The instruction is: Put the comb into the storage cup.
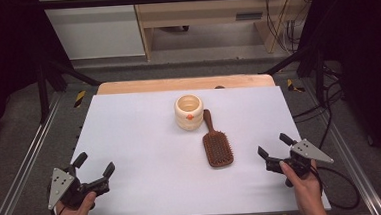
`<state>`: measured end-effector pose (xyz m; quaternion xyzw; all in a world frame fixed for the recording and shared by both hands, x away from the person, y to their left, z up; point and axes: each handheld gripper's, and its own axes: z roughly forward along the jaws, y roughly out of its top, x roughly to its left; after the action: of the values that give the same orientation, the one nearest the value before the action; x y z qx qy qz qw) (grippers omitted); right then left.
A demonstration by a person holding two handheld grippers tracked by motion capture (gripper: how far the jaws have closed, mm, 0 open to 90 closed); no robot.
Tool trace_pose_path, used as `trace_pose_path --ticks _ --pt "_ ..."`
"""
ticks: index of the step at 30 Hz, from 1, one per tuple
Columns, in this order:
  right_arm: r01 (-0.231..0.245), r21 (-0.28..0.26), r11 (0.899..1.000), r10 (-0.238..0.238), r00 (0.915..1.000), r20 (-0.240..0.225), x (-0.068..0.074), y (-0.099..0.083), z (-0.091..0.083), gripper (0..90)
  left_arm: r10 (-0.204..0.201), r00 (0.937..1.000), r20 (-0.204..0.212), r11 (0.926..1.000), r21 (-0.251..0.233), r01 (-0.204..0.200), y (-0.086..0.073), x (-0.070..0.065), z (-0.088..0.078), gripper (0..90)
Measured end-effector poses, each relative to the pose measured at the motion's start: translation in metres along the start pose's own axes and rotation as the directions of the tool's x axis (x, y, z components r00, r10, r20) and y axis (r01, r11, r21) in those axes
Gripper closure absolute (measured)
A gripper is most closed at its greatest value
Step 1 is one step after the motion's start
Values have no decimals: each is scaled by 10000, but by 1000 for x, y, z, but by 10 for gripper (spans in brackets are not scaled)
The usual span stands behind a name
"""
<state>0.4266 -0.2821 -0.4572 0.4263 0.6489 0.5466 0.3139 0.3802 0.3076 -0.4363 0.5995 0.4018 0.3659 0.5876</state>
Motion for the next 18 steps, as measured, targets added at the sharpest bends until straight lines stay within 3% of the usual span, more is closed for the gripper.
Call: trace_pose_path --ticks 11,18 --pt "-212 639 9977 189 9991 368 4 -3 2 124 75 10000 -56 9999 88 -74 1 -2 2 32" --pt "-211 819 9964 181 9992 370 4 -1 0 301 118 9999 -68 9998 149 -117 0 -3 3 36"
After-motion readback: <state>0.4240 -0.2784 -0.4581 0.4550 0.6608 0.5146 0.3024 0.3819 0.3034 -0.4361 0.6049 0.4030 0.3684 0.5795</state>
